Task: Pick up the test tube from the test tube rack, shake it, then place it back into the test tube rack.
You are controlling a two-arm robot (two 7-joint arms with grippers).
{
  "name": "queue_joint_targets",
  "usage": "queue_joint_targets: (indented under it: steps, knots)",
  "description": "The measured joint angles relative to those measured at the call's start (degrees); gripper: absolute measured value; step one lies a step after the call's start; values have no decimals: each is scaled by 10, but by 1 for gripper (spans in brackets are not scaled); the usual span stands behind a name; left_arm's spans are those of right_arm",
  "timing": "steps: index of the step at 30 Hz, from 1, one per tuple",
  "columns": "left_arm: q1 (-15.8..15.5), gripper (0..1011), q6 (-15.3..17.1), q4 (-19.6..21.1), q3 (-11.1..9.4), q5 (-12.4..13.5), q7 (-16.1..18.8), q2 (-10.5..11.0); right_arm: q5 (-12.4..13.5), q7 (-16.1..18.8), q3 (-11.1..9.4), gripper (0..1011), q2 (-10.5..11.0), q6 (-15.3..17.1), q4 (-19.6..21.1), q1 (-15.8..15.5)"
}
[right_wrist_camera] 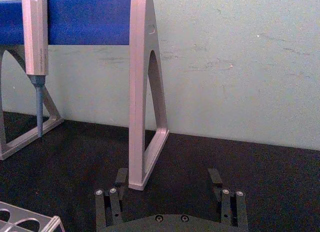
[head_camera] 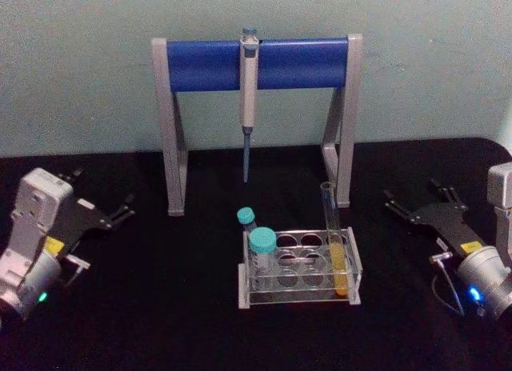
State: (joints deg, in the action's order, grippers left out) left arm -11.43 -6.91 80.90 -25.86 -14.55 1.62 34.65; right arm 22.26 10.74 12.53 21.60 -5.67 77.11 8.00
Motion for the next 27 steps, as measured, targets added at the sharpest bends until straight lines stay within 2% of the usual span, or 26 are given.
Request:
queue_joint_targets:
  steps: [27]
  knots:
    - [0,1001,0,0,0,0,0,0,0,-2,1,1000,2,0,2,-1]
